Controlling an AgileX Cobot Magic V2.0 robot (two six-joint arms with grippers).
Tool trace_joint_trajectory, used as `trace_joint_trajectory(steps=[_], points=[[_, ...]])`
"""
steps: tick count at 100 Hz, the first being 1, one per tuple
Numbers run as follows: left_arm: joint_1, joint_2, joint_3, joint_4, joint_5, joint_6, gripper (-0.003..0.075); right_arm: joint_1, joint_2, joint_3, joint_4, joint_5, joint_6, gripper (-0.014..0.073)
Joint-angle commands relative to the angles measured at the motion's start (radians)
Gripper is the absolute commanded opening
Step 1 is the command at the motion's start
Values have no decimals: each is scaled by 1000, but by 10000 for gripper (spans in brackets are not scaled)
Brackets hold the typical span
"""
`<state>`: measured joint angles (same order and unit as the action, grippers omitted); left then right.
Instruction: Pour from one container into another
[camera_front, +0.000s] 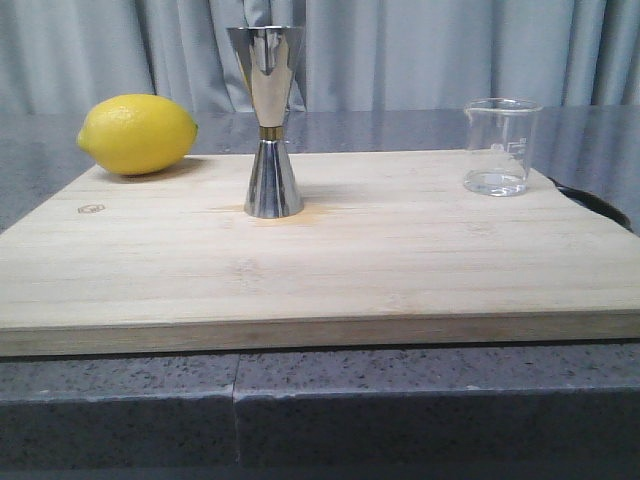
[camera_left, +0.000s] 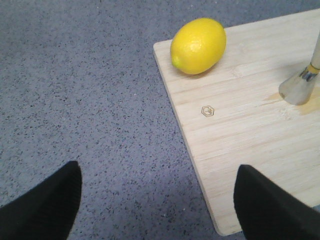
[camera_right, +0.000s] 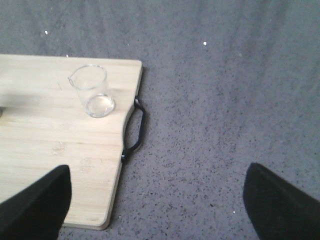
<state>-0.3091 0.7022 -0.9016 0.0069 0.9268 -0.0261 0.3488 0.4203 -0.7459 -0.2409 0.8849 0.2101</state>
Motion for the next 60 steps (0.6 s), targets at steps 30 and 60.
trace_joint_trajectory(steps=[30, 60], points=[[-8, -1, 13, -16, -171, -20, 225, 3, -30, -18, -34, -91, -10, 272], [-8, -1, 13, -14, -174, -20, -19, 3, -30, -18, -34, -91, -10, -59]])
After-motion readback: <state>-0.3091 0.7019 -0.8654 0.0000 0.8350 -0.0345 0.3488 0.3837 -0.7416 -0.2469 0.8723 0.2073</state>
